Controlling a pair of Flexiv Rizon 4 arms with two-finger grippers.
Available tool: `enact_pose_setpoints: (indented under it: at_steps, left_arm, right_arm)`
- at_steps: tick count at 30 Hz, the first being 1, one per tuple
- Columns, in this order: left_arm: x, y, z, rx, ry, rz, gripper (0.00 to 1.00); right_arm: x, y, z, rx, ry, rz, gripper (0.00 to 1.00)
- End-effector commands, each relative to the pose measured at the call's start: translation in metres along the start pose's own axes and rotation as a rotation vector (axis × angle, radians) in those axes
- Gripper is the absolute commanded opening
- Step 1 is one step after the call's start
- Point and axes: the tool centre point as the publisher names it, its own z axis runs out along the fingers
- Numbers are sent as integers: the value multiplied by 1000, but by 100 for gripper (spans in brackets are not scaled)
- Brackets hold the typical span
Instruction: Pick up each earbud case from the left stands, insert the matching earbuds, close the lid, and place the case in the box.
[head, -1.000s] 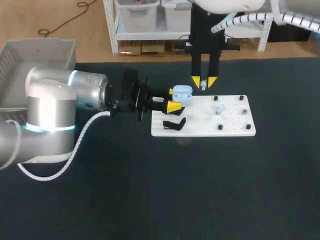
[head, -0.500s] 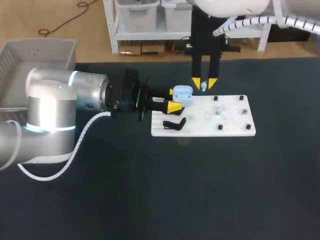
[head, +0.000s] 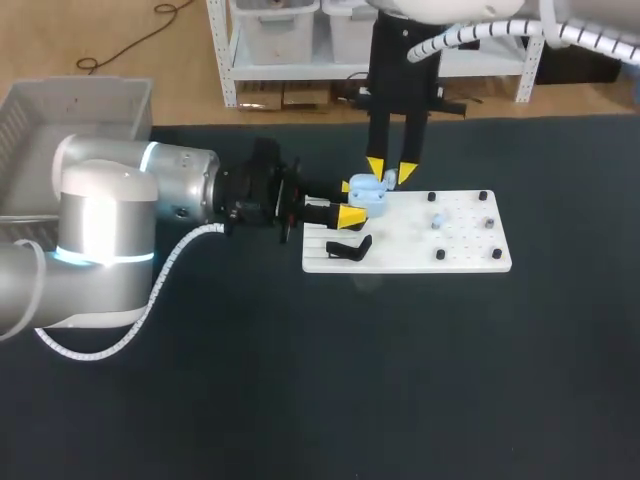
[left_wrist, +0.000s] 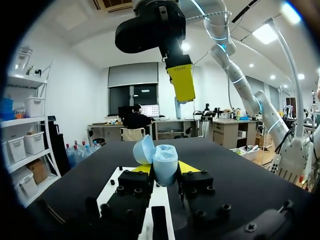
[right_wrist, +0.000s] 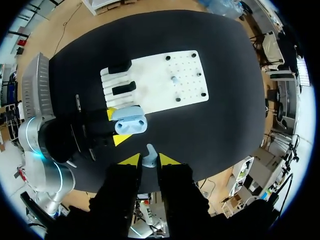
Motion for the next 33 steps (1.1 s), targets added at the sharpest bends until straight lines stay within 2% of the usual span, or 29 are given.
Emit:
enact_pose_setpoints:
  at_steps: [1,11,33]
  left_arm:
    - [0,-3,0,-9,1,-4,0]
    - [1,-4,0,-15,-1,-8,0]
    - [2,-5,0,-14,-2,-9,0]
  right_arm:
    - [-4,4,3,2,23,16,0]
    - [-9,11,11,-5,55,61,0]
    - [-24,19,21,38,47,75,0]
